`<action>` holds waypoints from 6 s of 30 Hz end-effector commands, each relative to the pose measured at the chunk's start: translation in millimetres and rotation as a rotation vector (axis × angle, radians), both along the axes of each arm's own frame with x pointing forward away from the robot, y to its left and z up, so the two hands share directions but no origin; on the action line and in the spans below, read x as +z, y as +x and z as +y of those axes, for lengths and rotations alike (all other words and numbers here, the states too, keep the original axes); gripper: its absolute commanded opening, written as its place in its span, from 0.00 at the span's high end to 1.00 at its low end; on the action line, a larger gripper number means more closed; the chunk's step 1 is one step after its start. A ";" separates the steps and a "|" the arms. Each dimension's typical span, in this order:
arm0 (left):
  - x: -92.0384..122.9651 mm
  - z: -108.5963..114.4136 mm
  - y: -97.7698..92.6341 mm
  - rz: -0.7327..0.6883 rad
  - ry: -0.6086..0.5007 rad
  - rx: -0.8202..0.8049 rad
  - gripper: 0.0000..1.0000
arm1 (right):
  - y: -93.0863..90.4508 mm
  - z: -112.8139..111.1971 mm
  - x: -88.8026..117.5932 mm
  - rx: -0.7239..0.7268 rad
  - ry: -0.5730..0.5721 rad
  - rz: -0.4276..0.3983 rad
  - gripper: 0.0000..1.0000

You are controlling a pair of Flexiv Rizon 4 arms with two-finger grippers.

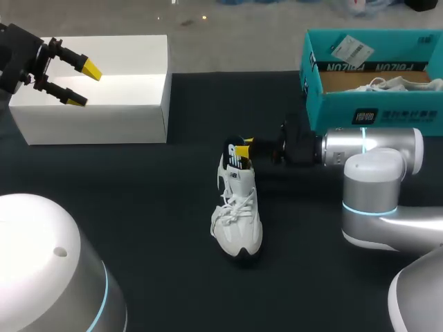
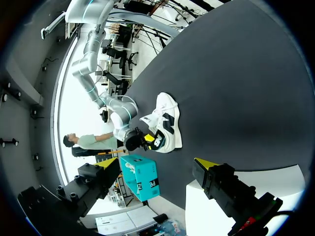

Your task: Take the shoe out of the shoebox, open the shoe tongue, remove and reinsert the insole, then place the shoe into the shoebox

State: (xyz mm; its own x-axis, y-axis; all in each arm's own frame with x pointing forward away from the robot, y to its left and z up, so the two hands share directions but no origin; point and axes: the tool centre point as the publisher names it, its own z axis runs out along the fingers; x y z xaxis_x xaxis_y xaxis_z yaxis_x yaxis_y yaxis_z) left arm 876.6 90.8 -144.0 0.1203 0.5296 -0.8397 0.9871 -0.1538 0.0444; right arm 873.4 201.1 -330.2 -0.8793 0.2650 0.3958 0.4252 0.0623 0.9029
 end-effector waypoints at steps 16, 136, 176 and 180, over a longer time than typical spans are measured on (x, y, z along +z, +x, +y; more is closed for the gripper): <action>0.8 -0.1 -0.2 -0.001 0.004 0.000 0.00 | -17.1 -2.1 -17.9 -0.004 -0.022 0.068 1.00; 0.8 -0.1 -0.2 -0.001 0.004 0.000 0.00 | -0.6 7.2 44.5 -0.166 -0.480 0.020 1.00; 0.8 -0.1 -0.2 -0.001 0.004 0.000 0.00 | -18.7 0.9 29.5 -0.776 -0.769 0.627 1.00; 0.8 -0.1 -0.2 -0.001 0.004 0.000 0.00 | -18.7 0.9 29.5 -0.776 -0.769 0.627 1.00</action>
State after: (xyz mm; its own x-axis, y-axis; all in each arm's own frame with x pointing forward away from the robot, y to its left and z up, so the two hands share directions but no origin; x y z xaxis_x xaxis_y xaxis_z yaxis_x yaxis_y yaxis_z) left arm 876.6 90.8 -144.0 0.1203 0.5296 -0.8397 0.9871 -0.1538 0.0445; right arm 856.1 197.4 -303.0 -0.3145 0.7823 0.5377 0.9084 0.0838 0.4095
